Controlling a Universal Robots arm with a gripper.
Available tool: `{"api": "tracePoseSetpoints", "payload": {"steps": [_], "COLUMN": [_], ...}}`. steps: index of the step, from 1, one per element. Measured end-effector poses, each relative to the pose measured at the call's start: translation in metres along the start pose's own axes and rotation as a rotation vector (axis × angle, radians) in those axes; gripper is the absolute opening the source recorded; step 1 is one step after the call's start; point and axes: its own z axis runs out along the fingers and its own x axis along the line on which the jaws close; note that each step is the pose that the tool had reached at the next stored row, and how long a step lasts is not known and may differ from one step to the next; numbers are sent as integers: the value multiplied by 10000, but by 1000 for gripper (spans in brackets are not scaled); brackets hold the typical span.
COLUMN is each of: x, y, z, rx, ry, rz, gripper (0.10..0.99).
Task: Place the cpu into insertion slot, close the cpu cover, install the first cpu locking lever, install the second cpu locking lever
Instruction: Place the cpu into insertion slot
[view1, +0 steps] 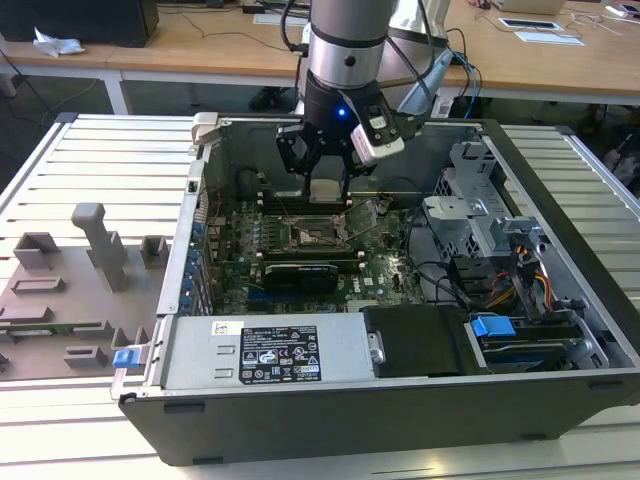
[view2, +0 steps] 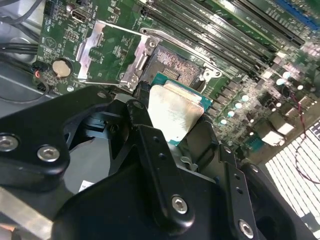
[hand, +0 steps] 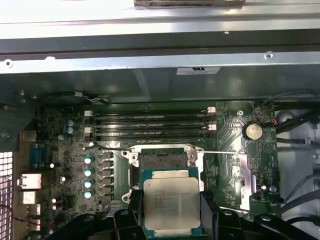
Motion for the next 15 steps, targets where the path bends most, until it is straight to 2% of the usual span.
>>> {"api": "tracePoseSetpoints", "payload": {"steps": [5,9,15], "x": [-2,-2,-2], "y": [6,19,18], "z": [127,270,283], "rx": [0,0,1], "ry": [-1,0,1], "rz": [-2,-14,-14], "gripper": [545,545,545]}}
